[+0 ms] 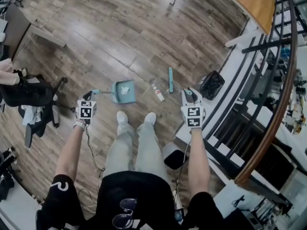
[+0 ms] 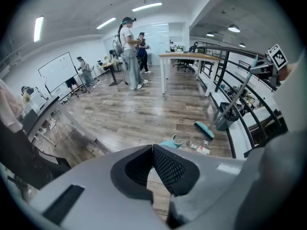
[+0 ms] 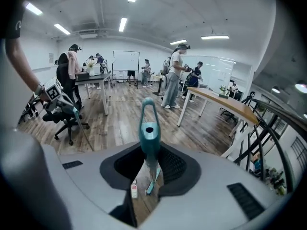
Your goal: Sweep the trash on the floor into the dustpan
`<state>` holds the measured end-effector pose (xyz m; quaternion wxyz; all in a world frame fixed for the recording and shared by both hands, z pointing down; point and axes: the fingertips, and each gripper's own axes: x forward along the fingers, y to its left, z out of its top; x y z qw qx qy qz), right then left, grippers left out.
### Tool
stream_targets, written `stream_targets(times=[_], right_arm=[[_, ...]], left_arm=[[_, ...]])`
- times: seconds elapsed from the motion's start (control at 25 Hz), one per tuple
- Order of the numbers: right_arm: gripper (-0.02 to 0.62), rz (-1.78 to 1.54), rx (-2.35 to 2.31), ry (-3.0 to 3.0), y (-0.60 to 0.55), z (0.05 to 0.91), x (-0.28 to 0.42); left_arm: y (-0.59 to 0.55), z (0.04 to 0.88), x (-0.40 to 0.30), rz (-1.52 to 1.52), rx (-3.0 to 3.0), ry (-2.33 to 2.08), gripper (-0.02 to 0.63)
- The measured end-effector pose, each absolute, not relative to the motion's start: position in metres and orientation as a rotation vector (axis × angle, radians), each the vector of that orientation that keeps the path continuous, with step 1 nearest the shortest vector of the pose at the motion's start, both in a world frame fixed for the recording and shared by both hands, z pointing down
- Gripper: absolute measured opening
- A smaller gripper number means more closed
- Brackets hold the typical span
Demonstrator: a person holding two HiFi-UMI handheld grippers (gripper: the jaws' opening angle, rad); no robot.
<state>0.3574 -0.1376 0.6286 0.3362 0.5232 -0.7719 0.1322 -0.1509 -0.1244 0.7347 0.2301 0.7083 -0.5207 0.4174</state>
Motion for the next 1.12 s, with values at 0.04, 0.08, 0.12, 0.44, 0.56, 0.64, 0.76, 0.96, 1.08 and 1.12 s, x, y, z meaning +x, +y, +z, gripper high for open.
stream_targets(times=[0.04, 0.08, 0.12, 0.44, 0.56, 0.64, 0.76, 0.96, 1.08, 1.12], right_arm=[[0.084, 0.337, 1.351, -1.992, -0.134, 0.634, 0.363], [0.084, 0.331, 1.334, -1.972, -0.13, 0.64, 0.367], [0.084, 0.331, 1.315, -1.953, -0.124, 0.649, 0.371], [0.091, 0.551, 1.302, -1.905, -0.052, 0.742, 0.358], [0.094, 0.582, 1.327, -1.897, -0.044, 0.75, 0.335], [0.097, 0.574, 1.32, -1.894, -0.041, 0.755, 0.319], [0.1, 0.574, 1.314, -1.893, -0.039, 0.758, 0.295], [0.101, 0.571, 1.315, -1.928, -0.04, 0.755, 0.253], [0.101, 0.582, 1.341, -1.959, -0.043, 0.749, 0.233], [0.101, 0.585, 1.348, -1.971, -0.044, 0.747, 0.226]], left_arm=[[-0.125, 0.734, -0.151, 1.148, 1.945, -1.437, 0.002], [-0.125, 0.733, -0.15, 1.148, 1.943, -1.44, 0.002], [-0.125, 0.733, -0.15, 1.147, 1.941, -1.442, 0.002], [-0.122, 0.731, -0.149, 1.099, 1.975, -1.465, 0.002], [-0.125, 0.73, -0.15, 1.072, 2.008, -1.464, 0.002], [-0.126, 0.731, -0.15, 1.063, 2.026, -1.443, 0.002], [-0.123, 0.731, -0.149, 1.054, 2.052, -1.397, 0.002], [-0.117, 0.732, -0.149, 1.061, 2.085, -1.357, 0.002], [-0.114, 0.731, -0.148, 1.057, 2.095, -1.339, 0.002], [-0.113, 0.731, -0.149, 1.056, 2.098, -1.334, 0.002]])
